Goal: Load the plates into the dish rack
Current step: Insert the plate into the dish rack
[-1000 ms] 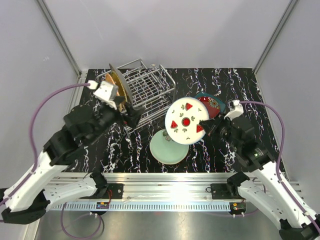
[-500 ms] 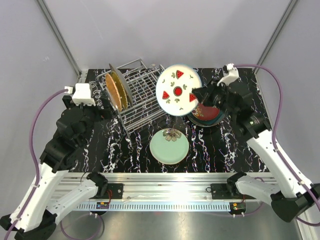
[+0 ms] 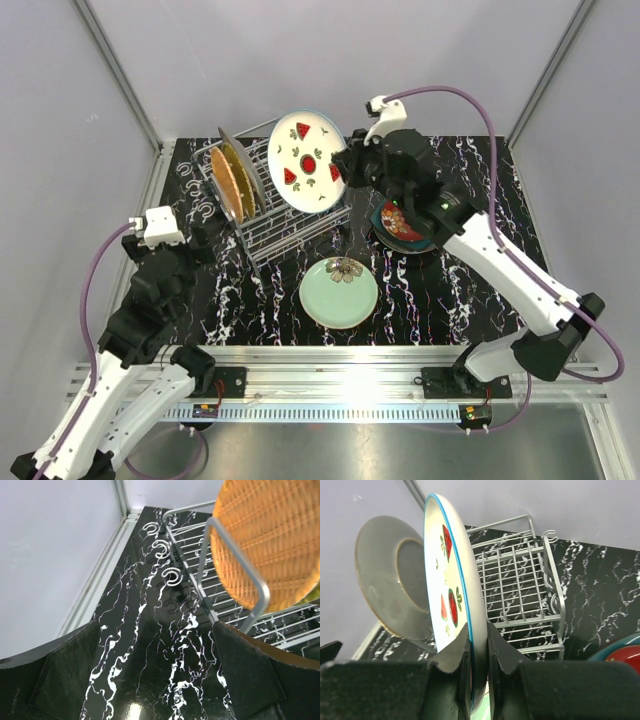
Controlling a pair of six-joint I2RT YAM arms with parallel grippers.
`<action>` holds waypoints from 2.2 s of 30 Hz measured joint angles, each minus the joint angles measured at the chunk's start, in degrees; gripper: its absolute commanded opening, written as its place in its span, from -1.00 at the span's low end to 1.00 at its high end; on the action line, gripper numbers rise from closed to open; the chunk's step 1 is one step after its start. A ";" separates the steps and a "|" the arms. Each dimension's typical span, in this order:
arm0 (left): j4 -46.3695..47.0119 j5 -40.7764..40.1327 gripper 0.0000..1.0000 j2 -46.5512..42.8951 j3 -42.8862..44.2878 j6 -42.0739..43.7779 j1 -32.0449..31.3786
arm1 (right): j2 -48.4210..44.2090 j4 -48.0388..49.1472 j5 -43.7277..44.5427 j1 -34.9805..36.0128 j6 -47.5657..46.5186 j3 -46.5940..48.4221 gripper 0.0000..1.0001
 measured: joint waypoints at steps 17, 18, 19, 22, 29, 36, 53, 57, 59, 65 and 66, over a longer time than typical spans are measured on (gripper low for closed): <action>0.96 -0.24 0.98 2.19 -1.75 -1.70 0.22 | 9.46 -1.07 14.69 9.84 -9.84 5.25 -1.00; 0.94 -0.15 0.98 2.19 -1.77 -1.73 0.22 | 9.73 -1.05 15.61 10.36 -10.19 5.44 -1.00; 0.94 -0.07 0.98 2.19 -1.81 -1.77 0.22 | 9.94 -1.01 16.39 10.82 -10.54 5.68 -1.00; 0.96 0.15 0.98 2.16 -1.95 -1.90 0.22 | 11.39 -0.68 20.31 12.98 -12.22 7.10 -1.00; 0.94 0.96 0.98 1.99 -2.14 -1.95 0.22 | 16.83 2.93 29.55 17.31 -16.50 10.67 -1.00; 0.96 1.05 0.98 1.42 -2.19 -1.99 0.22 | 21.16 6.86 34.42 18.88 -19.82 13.33 -1.00; 0.96 1.44 0.98 1.57 -2.21 -2.16 0.22 | 27.32 18.97 40.02 20.11 -25.92 14.25 -1.00; 0.96 1.44 0.98 1.86 -2.21 -2.27 0.22 | 27.71 20.44 40.81 20.13 -26.53 14.25 -1.00; 0.98 1.46 0.98 2.21 -2.21 -2.29 0.22 | 27.98 20.87 40.85 20.15 -26.69 14.25 -1.00; 1.01 1.49 0.98 2.40 -2.23 -2.32 0.22 | 28.11 21.55 40.87 20.26 -26.95 13.99 -0.96; 1.01 1.49 0.98 2.40 -2.23 -2.32 0.22 | 28.11 21.77 40.89 20.31 -27.02 13.79 -0.95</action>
